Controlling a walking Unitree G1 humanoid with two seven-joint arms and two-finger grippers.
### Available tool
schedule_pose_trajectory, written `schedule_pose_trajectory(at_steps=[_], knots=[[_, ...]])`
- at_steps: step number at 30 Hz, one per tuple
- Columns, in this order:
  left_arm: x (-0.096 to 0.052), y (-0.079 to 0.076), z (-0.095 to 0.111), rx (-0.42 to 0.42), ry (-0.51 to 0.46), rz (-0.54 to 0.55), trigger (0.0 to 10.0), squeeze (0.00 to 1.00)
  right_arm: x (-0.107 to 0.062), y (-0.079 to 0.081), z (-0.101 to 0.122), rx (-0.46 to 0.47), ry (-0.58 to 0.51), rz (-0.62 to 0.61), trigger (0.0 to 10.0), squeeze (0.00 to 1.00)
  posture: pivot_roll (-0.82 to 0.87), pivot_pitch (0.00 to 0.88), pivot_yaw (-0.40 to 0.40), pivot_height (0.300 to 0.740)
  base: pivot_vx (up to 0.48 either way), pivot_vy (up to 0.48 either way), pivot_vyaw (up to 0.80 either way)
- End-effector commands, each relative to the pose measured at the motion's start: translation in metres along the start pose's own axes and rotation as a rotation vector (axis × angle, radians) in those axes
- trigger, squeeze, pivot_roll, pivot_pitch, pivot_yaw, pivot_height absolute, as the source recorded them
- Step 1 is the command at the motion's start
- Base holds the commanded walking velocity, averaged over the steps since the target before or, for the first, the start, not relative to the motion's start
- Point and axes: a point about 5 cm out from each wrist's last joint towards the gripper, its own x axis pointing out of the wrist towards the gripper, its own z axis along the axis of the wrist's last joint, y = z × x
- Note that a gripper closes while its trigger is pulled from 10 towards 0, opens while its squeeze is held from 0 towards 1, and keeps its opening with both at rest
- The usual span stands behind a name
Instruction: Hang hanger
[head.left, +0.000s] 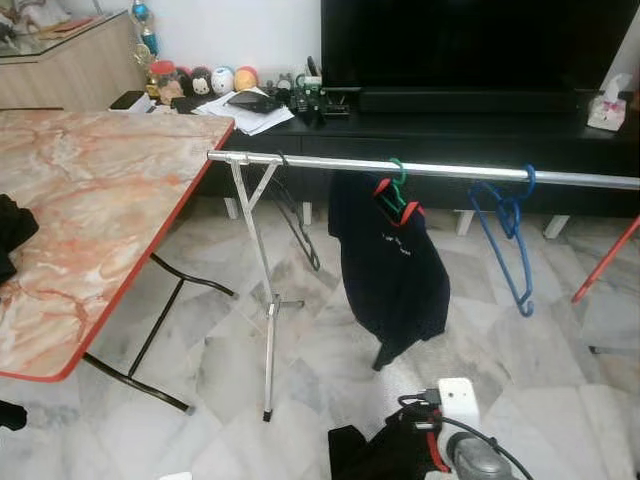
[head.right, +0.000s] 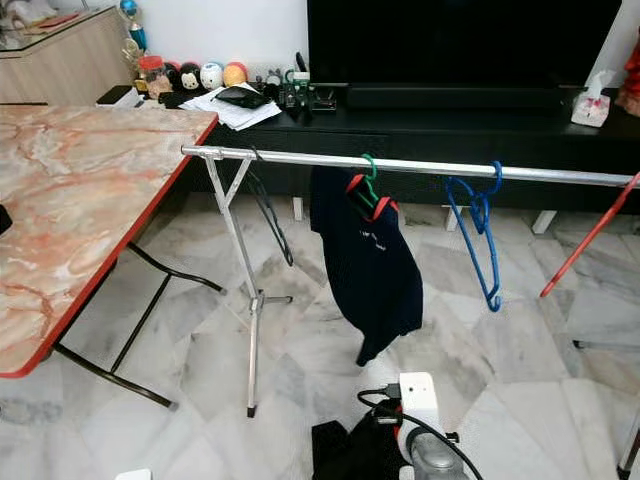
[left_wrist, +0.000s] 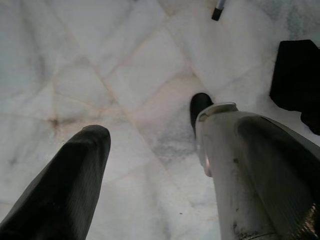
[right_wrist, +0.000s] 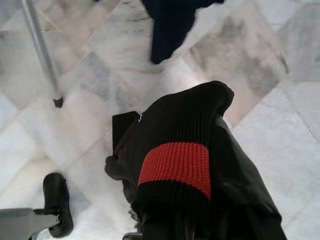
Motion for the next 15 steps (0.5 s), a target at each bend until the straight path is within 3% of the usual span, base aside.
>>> schedule_pose_trajectory(at_steps=[1, 10, 13, 15], knots=[[0.0, 0.002, -0.002, 0.012, 0.006, 0.006, 10.0, 0.0, 0.002, 0.001, 0.01, 0.04, -0.033, -0.012, 10.0, 0.0, -0.15, 0.0, 0.047, 0.74, 0.0, -0.277, 0.0], [0.0, 0.001, -0.001, 0.011, 0.006, 0.005, 10.0, 0.0, 0.005, -0.005, 0.039, 0.06, -0.159, -0.052, 10.0, 0.0, -0.15, 0.0, 0.046, 0.74, 0.0, -0.279, 0.0], [0.0, 0.001, -0.001, 0.009, 0.004, 0.004, 10.0, 0.0, 0.003, 0.002, 0.054, 0.069, -0.273, -0.004, 10.0, 0.0, -0.15, 0.0, 0.04, 0.74, 0.0, -0.284, 0.0], [0.0, 0.001, -0.001, 0.01, 0.002, 0.002, 10.0, 0.0, 0.001, 0.002, 0.048, 0.08, -0.29, -0.002, 10.0, 0.0, -0.15, 0.0, 0.041, 0.74, 0.0, -0.283, 0.0]])
